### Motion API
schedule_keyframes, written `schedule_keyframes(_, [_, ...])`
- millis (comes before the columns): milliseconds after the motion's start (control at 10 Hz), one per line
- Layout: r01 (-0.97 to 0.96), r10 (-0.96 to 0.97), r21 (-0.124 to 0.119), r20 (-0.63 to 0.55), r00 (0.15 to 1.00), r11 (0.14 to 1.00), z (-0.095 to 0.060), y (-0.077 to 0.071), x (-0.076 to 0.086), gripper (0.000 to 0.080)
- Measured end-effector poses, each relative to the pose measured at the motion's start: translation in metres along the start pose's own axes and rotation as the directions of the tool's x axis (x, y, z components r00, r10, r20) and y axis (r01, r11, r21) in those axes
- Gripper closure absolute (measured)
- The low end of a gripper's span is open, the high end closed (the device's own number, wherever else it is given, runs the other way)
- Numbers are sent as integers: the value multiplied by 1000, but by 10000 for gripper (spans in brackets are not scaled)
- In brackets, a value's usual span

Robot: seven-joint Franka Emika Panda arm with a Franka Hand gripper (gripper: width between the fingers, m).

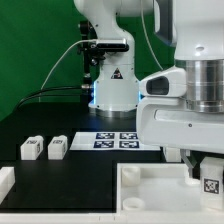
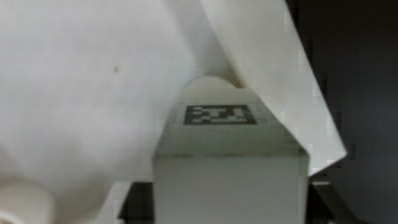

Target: Assemble one leg

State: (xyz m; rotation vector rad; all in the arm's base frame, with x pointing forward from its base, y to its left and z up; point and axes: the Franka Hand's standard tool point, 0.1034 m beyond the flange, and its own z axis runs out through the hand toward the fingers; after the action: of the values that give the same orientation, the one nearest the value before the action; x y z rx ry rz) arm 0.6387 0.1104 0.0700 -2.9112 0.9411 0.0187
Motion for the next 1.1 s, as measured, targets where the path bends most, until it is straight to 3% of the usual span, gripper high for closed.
schedule_keyframes(200, [-375, 375, 2, 17, 927, 927, 1, 3, 0, 507])
schedule_keyframes(400, [-738, 736, 29, 51, 675, 674, 2, 5, -4, 506])
schedule_keyframes(500, [-824, 822, 36, 65, 566, 565, 1, 6, -5, 506])
schedule_keyframes(700, [-884, 881, 24, 75, 468, 467, 1, 5, -6, 506])
schedule_keyframes(900, [-872, 869, 25, 74, 490, 490, 2, 5, -6, 506])
schedule_keyframes(1000, [-835, 832, 36, 70, 550, 549, 2, 4, -6, 331])
schedule_keyframes(1100, [-777, 774, 56, 61, 630, 627, 3, -1, -10, 214])
